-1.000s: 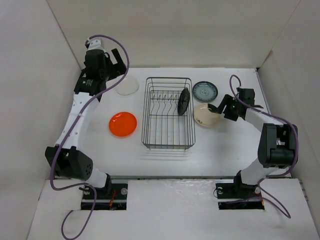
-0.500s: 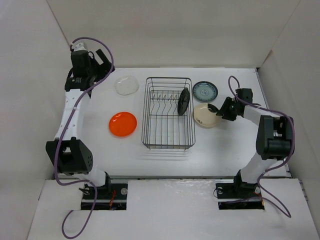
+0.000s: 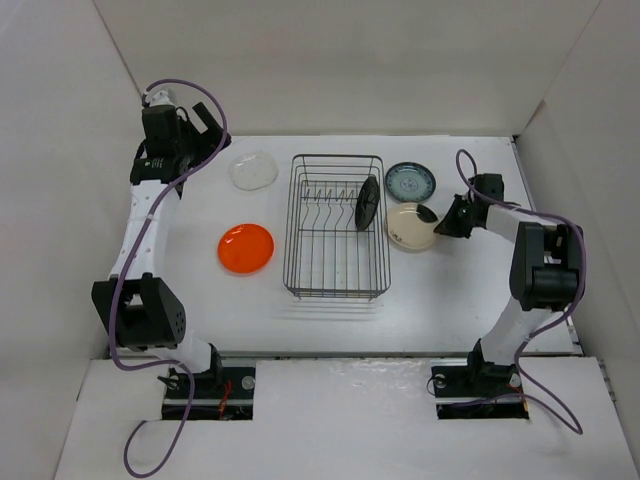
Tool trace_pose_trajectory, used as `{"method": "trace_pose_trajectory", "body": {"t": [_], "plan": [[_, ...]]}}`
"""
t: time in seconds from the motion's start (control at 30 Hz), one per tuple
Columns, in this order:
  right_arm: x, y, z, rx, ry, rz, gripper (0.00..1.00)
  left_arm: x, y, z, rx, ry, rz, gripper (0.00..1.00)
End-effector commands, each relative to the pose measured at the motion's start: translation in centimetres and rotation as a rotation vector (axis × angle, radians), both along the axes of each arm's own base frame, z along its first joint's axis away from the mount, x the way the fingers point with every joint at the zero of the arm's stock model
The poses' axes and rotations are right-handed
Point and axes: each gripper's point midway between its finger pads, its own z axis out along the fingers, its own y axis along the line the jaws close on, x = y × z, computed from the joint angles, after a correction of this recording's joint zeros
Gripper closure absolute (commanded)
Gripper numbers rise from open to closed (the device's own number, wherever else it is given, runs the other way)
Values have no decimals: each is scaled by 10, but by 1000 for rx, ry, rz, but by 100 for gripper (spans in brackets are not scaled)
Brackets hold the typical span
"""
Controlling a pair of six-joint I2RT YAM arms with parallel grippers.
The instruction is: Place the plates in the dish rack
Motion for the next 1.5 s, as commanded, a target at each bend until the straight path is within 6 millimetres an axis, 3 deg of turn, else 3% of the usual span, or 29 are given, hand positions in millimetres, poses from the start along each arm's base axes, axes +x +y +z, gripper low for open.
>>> {"method": "trace_pose_trajectory", "body": {"t": [0.0,0.1,0.27,0.47,0.57,0.6,0.67,0.73,0.8,0.83,0.9,0.93,1.07,1.13,1.3,1.47], "plan": [[5,-4,3,-11,7,8,92,-6,-2,37,-6,-108,-4,0],[7,-7,4,-23,8,1,100,-9,0,38,-2,-108,6,0],[6,-22,10,-94,15,-56,100,-9,2,38,2,-108,14,0],[3,-41,65,-179,-69,-158,100,-9,2,38,2,-108,14,0],[-3,-53,120,-226,-169,-235,100,-9,2,34,1,-99,14,0],[-3,-59,123,-252,-167,-257,100,-9,2,34,1,-99,14,0],[-6,-66,156,-301,-234,-310,100,-9,2,34,1,-99,14,0],[-6,-60,189,-320,-296,-326,100,-9,2,34,1,-99,14,0],[-6,-53,205,-381,-316,-335,100,-9,4,34,14,-99,20,0],[-4,-48,229,-396,-364,-345,100,-9,4,34,14,-99,20,0],[-12,-48,246,-476,-365,-387,100,-10,8,31,30,-88,36,0],[-13,-31,255,-491,-385,-356,100,-10,8,31,31,-88,36,0],[-24,-3,299,-563,-442,-347,100,-12,15,32,46,-87,73,0],[-25,4,305,-613,-442,-360,100,-13,15,30,46,-78,73,0],[-34,45,321,-691,-460,-294,100,-13,15,30,46,-78,73,0],[-28,79,306,-764,-429,-252,100,-15,15,39,47,-96,73,0]]}}
